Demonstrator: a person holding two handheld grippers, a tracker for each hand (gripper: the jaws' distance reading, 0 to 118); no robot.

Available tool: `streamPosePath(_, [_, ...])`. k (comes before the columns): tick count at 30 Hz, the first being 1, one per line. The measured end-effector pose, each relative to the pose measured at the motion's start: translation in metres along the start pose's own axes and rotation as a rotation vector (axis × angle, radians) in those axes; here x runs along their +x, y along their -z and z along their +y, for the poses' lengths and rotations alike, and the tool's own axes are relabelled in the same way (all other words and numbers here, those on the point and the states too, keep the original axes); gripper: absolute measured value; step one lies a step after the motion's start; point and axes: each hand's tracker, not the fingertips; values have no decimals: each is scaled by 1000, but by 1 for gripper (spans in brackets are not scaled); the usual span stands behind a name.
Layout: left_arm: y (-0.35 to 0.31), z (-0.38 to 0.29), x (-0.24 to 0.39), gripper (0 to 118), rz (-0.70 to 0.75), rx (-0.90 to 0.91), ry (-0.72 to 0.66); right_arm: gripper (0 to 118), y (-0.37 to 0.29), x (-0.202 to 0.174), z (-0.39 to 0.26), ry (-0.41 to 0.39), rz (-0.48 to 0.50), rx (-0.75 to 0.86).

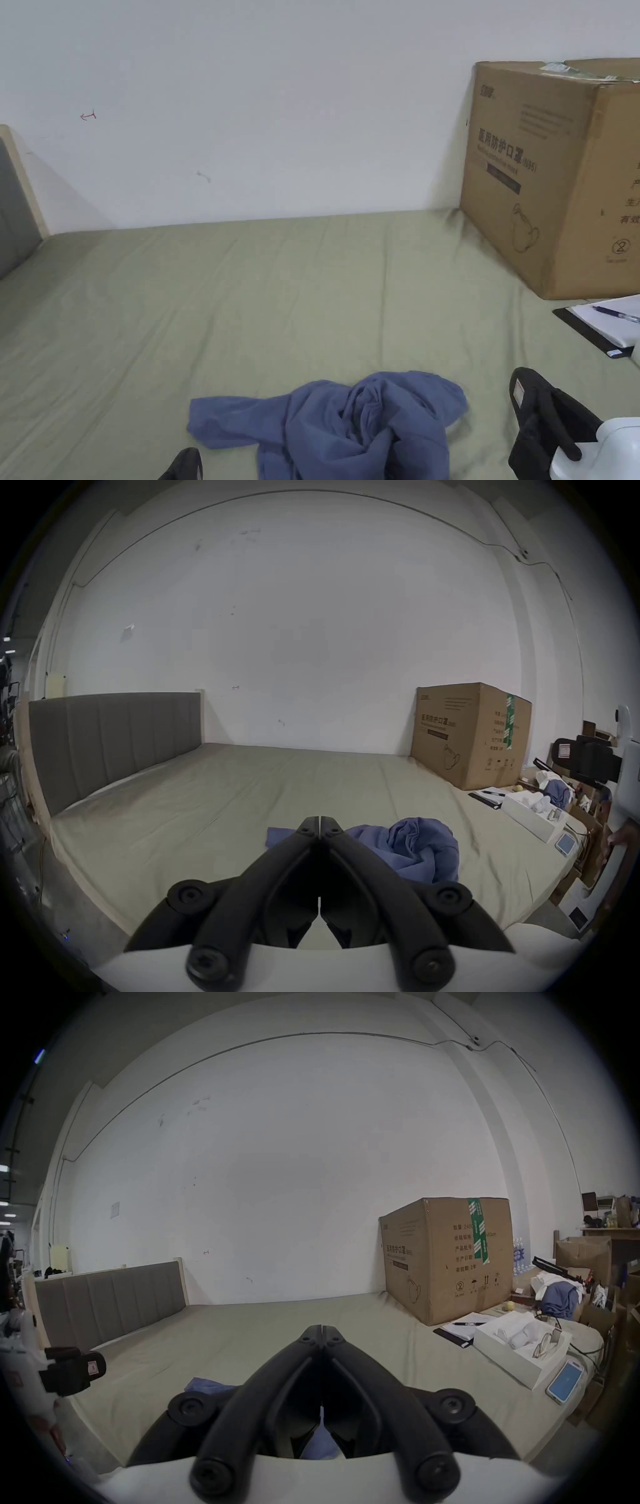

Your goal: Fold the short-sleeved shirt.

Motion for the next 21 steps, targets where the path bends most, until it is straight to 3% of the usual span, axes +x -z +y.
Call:
streamPosePath(7, [-4, 23, -4, 0, 23, 66, -21, 0, 3, 7, 2, 8, -15, -28])
streamPosePath(9, [2, 52, -12, 0, -43, 106, -129, 0, 3, 9, 6, 21, -12, -40])
streamPosePath(12, [44, 120, -24, 0, -8, 103, -76, 0, 7, 13, 14, 36, 25, -52])
streamPosePath(15, [127, 169, -40, 0, -77, -203, 36, 0, 14, 15, 20, 47, 34, -68])
streamPosePath(19, [261, 142, -66, 0, -313, -876, -46, 0, 31, 20, 14, 61, 58, -134])
streamPosePath(20, [283, 124, -71, 0, -316, -966, -65, 0, 34, 21, 11, 59, 53, -153])
streamPosePath(21, [302, 105, -75, 0, -227, -1007, -56, 0, 39, 22, 7, 56, 44, -179])
